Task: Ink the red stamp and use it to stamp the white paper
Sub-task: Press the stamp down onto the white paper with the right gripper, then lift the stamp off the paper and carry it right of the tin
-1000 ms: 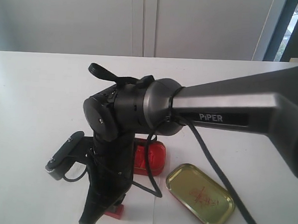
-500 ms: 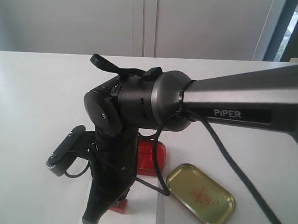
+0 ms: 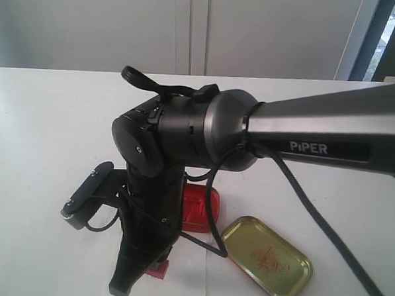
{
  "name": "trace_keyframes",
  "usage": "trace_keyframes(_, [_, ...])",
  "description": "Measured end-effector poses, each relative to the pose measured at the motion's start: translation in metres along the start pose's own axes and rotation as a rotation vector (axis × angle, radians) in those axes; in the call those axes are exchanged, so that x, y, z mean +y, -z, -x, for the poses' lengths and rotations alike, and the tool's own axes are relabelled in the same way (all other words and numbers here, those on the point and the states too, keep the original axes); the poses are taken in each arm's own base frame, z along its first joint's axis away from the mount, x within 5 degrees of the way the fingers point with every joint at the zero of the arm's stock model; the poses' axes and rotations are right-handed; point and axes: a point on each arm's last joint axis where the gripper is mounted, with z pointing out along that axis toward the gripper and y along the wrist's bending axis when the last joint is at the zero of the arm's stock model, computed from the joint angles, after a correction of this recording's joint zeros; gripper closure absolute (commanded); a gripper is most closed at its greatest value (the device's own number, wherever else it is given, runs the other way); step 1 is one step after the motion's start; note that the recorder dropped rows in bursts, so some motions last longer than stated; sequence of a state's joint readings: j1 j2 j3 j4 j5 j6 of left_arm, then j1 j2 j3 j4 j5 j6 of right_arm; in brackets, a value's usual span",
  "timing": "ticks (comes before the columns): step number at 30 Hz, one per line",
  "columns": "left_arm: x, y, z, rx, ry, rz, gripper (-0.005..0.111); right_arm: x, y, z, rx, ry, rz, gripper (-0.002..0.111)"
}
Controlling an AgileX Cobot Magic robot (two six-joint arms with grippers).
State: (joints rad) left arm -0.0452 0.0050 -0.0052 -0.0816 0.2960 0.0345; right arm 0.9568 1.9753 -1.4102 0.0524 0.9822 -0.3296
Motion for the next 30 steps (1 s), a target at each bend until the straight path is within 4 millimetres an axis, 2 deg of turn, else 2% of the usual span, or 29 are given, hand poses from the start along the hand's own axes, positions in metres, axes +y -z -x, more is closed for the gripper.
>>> trace_keyframes(8, [0.0, 0.0, 0.0, 0.0, 0.0, 0.0, 0.107, 0.0, 0.001, 0.0, 0.001, -0.014, 0.0, 0.108])
trace_keyframes(10, [0.0, 0.0, 0.0, 0.0, 0.0, 0.0, 0.107, -0.005, 0.006, -0.003, -0.004, -0.042, 0.012, 0.108])
trace_keyframes(15, [0.0, 0.0, 0.0, 0.0, 0.0, 0.0, 0.107, -0.028, 0.036, -0.014, -0.109, -0.202, 0.113, 0.108])
trace_keyframes(19, [0.0, 0.0, 0.0, 0.0, 0.0, 0.0, 0.107, -0.04, 0.047, -0.022, -0.15, -0.261, 0.184, 0.108])
trace_keyframes(24, [0.0, 0.0, 0.0, 0.0, 0.0, 0.0, 0.107, -0.055, 0.05, -0.041, -0.203, -0.329, 0.279, 0.108])
trace_keyframes(30, [0.0, 0.0, 0.0, 0.0, 0.0, 0.0, 0.107, -0.076, 0.049, -0.071, -0.229, -0.421, 0.295, 0.108])
